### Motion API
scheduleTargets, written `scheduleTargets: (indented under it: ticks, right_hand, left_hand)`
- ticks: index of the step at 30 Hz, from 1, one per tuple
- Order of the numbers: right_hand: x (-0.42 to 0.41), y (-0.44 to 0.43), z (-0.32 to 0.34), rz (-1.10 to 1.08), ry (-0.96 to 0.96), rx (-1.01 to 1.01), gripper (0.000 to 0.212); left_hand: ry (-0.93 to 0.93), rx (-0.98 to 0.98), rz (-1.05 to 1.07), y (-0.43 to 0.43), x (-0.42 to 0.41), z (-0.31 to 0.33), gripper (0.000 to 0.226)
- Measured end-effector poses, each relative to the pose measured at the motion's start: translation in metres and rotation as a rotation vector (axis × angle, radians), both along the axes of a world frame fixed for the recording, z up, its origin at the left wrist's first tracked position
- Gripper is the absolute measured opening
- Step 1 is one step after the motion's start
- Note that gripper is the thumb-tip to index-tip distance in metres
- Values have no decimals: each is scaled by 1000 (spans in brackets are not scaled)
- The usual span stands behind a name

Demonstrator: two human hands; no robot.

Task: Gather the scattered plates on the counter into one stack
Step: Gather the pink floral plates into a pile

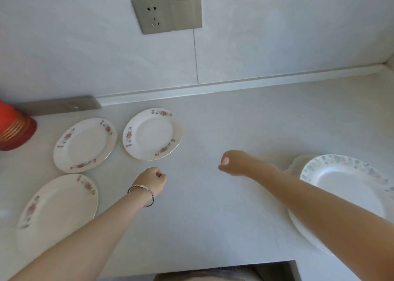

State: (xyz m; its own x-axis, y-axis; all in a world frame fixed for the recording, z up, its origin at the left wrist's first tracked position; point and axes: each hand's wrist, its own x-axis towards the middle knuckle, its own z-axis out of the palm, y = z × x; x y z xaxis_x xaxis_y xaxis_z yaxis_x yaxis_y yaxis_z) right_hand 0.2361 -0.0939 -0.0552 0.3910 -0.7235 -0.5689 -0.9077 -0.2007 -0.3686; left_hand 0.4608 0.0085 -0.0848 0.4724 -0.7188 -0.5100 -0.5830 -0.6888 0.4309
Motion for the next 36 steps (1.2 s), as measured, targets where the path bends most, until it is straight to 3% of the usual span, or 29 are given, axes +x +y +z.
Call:
scheduleTargets:
  ticks: [3, 6, 8, 10, 12, 16, 25, 36]
  right_hand:
    - [70, 17, -15, 15, 17, 61, 32]
    - [134, 24, -36, -136, -27, 155, 19]
    - [168, 23, -44, -406, -169, 269, 25]
    - [193, 21, -50, -816, -424, 502, 14]
    - [208, 16, -58, -1149, -645, 654, 21]
    - [224, 11, -76, -1445, -909, 643, 36]
    - [192, 8, -60, -1434, -996, 539, 11]
    - [-36, 38, 0, -1228, -1026, 291, 18]
  left_hand:
    - [-31, -19, 34, 11, 54, 1, 21]
    - [-53, -4, 63, 22, 106, 0, 24]
    - [-64, 14, 89, 30, 136, -4, 24]
    - [-66, 34, 105, 37, 161, -10, 23]
    - [-58, 57, 107, 43, 179, -18, 21]
    - [-33, 82, 89, 44, 199, -27, 20]
    - [-49, 72, -35, 26, 189, -29, 22]
    - [-43, 3, -254, -23, 47, -30, 18]
